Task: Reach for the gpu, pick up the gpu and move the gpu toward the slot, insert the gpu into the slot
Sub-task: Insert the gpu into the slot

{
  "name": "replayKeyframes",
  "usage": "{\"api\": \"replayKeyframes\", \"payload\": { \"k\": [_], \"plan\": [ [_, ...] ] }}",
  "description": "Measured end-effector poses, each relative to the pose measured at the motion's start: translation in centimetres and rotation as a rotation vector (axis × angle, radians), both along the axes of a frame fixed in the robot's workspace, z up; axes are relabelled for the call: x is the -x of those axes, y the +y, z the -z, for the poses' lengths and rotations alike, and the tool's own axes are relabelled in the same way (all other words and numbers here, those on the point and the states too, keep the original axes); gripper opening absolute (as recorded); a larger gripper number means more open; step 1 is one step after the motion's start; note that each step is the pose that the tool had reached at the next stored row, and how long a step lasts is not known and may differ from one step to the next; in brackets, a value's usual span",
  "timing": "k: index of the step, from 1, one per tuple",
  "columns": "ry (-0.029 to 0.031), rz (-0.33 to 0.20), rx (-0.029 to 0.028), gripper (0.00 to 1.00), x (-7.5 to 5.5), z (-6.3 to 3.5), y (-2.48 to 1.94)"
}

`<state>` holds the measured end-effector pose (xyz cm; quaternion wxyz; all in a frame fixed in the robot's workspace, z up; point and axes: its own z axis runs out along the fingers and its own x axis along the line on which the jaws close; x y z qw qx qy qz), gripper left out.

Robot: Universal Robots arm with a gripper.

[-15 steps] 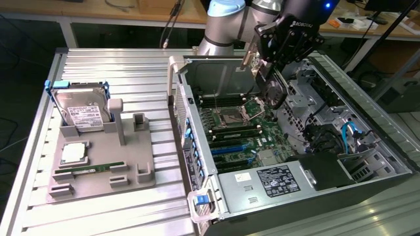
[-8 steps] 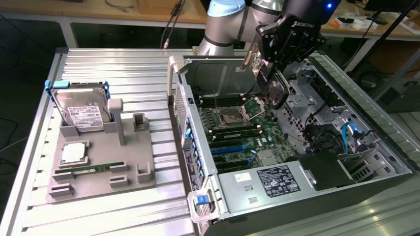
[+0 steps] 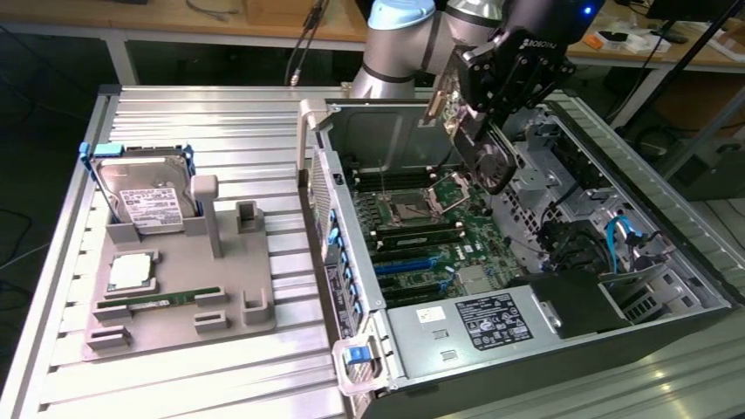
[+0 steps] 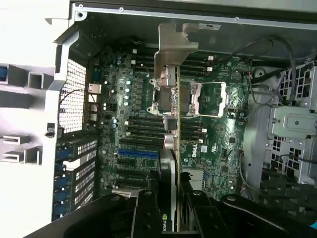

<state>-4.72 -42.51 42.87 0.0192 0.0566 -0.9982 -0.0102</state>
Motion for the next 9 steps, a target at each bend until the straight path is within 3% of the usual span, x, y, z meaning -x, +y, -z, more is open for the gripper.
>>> {"api": "replayKeyframes", "payload": {
  "k": [1, 9],
  "plan": [
    [0.0001, -0.037, 0.0001, 0.27, 0.0, 0.0, 0.0],
    [0.0001, -0.184, 0.0, 0.27, 0.0, 0.04, 0.0]
  ]
}}
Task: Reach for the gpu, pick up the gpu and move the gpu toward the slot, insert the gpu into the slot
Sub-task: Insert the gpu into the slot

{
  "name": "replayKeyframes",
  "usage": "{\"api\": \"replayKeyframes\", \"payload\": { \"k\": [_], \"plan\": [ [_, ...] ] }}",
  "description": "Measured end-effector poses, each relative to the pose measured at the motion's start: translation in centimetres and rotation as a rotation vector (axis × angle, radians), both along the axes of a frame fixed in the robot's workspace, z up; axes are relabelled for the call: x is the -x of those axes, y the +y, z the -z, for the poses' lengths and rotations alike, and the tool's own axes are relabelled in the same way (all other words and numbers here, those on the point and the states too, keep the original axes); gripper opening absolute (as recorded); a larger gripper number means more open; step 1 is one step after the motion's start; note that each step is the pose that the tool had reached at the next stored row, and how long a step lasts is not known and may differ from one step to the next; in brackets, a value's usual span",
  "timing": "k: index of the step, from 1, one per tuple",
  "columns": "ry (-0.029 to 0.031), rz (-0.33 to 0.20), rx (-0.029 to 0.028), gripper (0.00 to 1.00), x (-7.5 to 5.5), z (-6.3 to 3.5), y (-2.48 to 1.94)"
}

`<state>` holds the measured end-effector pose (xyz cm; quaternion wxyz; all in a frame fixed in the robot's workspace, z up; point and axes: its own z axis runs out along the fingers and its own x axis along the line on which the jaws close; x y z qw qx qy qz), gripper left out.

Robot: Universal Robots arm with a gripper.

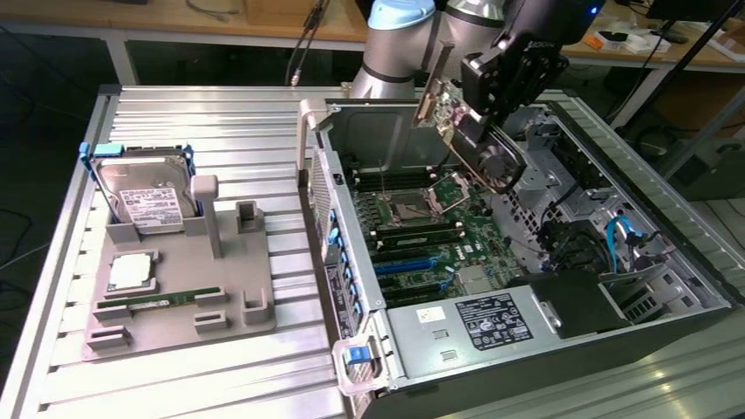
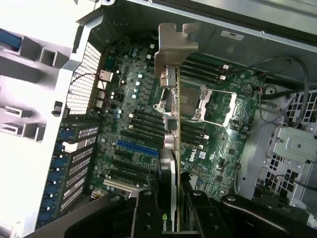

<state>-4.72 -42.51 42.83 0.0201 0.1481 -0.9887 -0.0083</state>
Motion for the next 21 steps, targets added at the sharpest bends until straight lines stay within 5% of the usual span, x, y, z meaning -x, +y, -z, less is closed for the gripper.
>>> {"api": "replayKeyframes", "payload": {
  "k": [6, 9, 21],
  "plan": [
    [0.0, -0.112, 0.0, 0.27, 0.0, 0.05, 0.0],
    [0.0, -0.234, 0.0, 0.27, 0.0, 0.14, 0.0],
    [0.0, -0.452, 0.0, 0.27, 0.0, 0.34, 0.0]
  ]
}}
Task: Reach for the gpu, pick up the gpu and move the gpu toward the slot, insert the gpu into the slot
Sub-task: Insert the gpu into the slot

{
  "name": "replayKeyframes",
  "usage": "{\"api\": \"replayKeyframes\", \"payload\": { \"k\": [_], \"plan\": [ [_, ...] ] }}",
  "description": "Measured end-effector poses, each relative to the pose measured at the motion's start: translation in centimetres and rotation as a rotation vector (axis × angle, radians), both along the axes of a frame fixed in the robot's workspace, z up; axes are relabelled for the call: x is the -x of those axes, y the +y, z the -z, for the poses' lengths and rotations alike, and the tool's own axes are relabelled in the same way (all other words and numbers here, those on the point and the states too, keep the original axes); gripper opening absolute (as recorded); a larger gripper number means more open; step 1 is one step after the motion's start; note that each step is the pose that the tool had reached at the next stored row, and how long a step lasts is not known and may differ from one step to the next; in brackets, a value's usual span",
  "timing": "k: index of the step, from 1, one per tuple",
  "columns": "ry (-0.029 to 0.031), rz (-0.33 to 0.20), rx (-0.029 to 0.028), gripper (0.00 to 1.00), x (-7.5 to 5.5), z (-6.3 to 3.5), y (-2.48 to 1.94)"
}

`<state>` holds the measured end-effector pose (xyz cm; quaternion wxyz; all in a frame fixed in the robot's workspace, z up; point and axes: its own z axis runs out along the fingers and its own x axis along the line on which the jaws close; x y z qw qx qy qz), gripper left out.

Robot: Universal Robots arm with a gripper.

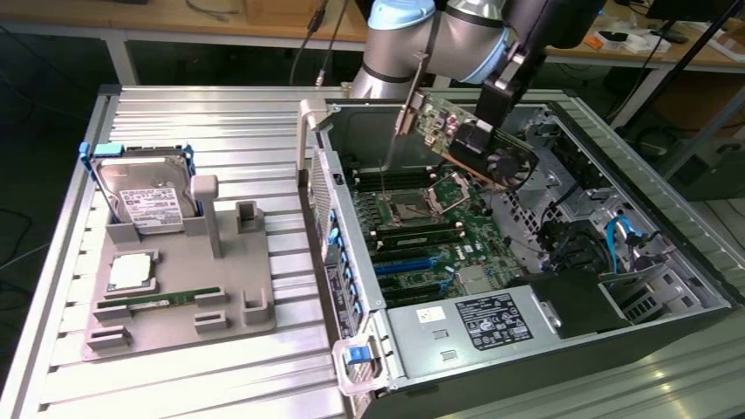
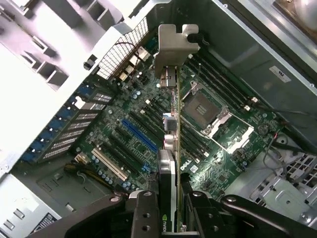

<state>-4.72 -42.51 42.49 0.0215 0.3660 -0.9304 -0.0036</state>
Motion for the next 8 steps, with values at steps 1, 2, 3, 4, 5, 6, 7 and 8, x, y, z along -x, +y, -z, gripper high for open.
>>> {"api": "replayKeyframes", "payload": {
  "k": [1, 2, 3, 4, 5, 6, 7, 8],
  "plan": [
    [0.0, -0.019, -0.0001, 0.27, 0.0, 0.02, 0.0],
    [0.0, -0.036, 0.0, 0.27, 0.0, 0.03, 0.0],
    [0.0, -0.055, 0.0, 0.27, 0.0, 0.05, 0.0],
    [-0.0001, -0.072, 0.0, 0.27, 0.0, 0.06, 0.0],
    [-0.0001, -0.091, 0.0, 0.27, 0.0, 0.08, 0.0],
    [0.0, -0.109, 0.0, 0.27, 0.0, 0.1, 0.0],
    [-0.0001, -0.127, 0.0, 0.27, 0.0, 0.13, 0.0],
    [-0.0001, -0.146, 0.0, 0.27, 0.0, 0.15, 0.0]
  ]
}}
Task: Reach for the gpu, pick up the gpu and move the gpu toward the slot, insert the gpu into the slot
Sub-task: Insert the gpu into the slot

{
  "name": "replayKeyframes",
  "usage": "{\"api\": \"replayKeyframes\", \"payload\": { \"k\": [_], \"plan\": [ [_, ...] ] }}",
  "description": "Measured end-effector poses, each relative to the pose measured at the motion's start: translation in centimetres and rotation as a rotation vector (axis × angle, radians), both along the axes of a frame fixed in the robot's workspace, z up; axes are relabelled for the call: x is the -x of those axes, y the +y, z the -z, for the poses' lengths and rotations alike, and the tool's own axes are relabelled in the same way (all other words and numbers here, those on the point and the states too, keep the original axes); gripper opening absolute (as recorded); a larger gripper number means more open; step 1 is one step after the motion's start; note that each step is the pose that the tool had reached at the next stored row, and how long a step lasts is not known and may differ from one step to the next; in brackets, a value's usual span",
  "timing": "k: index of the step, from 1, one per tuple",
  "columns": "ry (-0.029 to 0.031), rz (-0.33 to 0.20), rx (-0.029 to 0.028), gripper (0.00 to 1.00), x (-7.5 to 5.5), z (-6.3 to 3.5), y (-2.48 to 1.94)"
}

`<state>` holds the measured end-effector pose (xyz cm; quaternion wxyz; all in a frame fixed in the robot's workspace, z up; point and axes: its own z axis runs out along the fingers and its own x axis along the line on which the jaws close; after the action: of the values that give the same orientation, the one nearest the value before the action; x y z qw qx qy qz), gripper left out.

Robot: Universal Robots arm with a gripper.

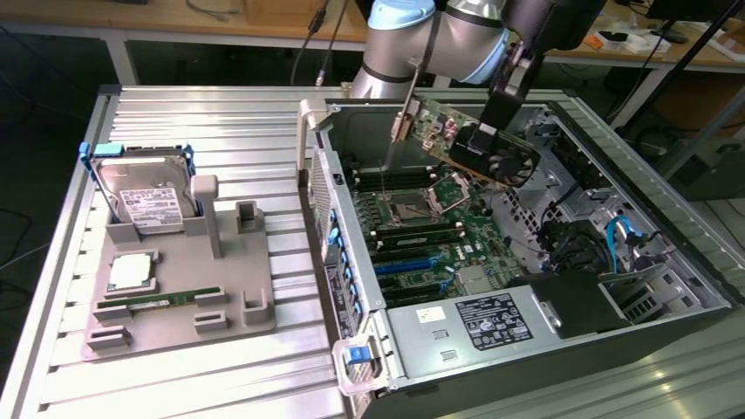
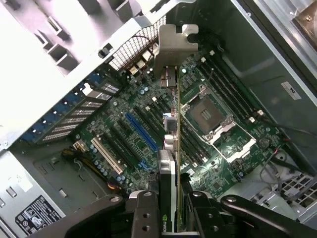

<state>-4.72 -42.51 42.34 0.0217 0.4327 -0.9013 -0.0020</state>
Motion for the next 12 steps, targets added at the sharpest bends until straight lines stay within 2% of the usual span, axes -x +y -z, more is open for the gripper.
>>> {"api": "replayKeyframes", "payload": {
  "k": [2, 7, 12],
  "plan": [
    [0.0, -0.035, 0.0008, 0.27, 0.0, 0.15, 0.0],
    [0.0001, -0.068, 0.0091, 0.27, -0.4, 1.17, 0.0],
    [-0.0003, -0.172, 0.0103, 0.27, -0.4, 1.68, 0.0]
  ]
}}
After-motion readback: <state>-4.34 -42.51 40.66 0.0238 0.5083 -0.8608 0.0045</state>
